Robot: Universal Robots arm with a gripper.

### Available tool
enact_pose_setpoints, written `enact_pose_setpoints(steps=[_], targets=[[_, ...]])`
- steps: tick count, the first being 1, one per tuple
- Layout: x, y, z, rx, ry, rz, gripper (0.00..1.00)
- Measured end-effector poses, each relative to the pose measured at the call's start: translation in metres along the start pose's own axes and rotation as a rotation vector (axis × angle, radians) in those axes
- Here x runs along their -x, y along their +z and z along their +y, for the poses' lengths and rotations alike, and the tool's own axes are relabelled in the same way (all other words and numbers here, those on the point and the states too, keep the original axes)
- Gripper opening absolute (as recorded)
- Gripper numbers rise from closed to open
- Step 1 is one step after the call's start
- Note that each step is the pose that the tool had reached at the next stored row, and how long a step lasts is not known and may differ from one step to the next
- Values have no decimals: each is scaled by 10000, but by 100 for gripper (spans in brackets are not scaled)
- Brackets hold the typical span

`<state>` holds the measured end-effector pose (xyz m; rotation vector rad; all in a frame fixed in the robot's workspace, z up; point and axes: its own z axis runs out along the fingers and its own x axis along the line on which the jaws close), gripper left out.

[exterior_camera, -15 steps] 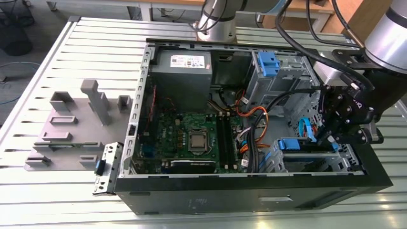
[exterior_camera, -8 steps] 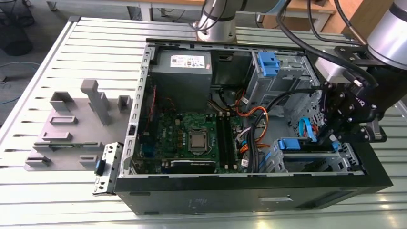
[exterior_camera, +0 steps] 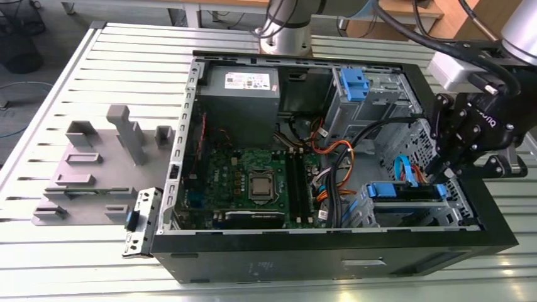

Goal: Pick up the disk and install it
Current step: 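Insert the second disk wire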

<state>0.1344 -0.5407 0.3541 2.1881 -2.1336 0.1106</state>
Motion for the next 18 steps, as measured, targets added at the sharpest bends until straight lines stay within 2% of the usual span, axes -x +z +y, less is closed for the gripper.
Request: enact_pose_setpoints(steps=[3,4,6,7,12,14,16,18], targets=[[-4,-31,0,-1,0,-21,24],[-4,-31,0,-2,-1,-81,24],[-8,-31,0,-10,-3,-417,24],[-10,-31,0,-13,-4,-525,24],[-16,-31,0,-15,-4,-572,24],[-15,-31,0,-15,-4,-575,24],[-16,-31,1,-16,-4,-607,24],[-16,-31,0,-16,-4,-608,24]])
